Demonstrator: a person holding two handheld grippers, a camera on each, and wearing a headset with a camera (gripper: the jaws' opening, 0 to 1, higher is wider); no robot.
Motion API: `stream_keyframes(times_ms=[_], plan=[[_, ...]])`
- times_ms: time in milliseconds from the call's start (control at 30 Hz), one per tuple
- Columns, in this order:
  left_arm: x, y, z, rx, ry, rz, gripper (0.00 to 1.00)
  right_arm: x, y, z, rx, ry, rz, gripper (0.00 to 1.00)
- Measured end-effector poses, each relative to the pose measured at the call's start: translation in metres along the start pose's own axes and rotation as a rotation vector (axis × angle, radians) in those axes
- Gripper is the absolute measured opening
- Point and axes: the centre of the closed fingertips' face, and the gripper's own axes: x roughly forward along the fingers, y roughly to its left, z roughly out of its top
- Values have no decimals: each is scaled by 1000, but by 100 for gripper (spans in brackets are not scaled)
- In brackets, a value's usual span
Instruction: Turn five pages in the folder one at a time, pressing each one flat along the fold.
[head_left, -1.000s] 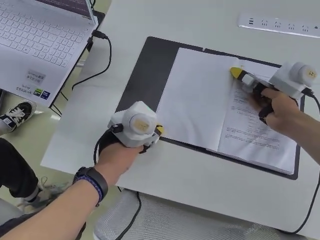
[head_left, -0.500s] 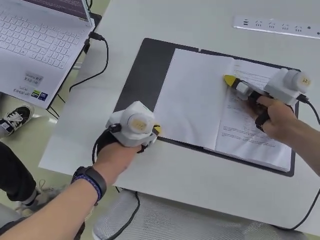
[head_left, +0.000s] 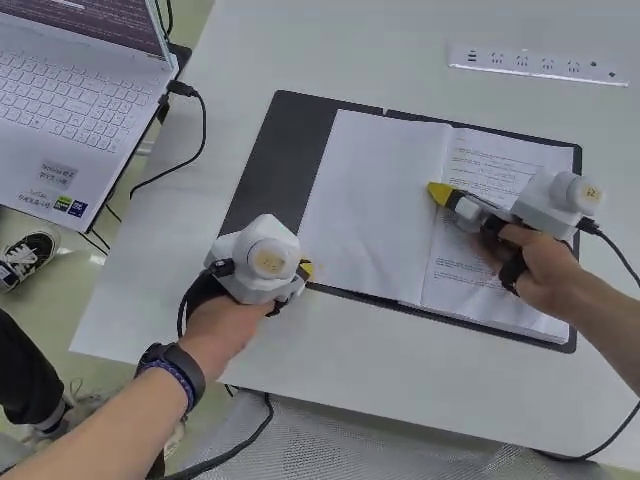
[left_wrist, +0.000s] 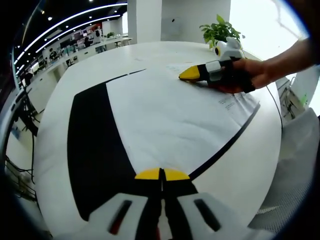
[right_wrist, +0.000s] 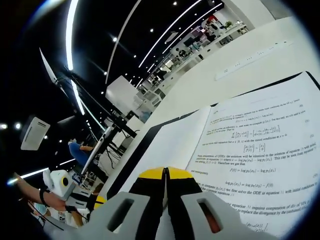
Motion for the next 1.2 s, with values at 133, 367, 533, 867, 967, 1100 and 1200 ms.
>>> stream_keyframes(times_ms=[133, 367, 533, 867, 967, 1100, 1200], plan=[[0, 0, 0, 2, 1, -5, 0, -6, 7, -8, 6, -5, 8, 0], [-1, -1, 0, 10, -2, 0, 0, -18, 22, -31, -22, 47, 47, 0], [-1, -1, 0, 10, -7, -2, 0, -22, 28, -40, -31, 74, 58, 0], [-1, -1, 0, 4, -13, 2, 0, -36, 47, -70, -75, 162, 100, 0], [-1, -1, 0, 6, -15, 1, 0, -40, 52, -80, -75, 174, 112, 0], [0, -1, 0, 5, -16, 2, 0, -42, 49, -85, -73, 188, 121, 0], [-1, -1, -1, 3, -20, 1, 0, -45, 49, -91, -87, 208, 126, 0]])
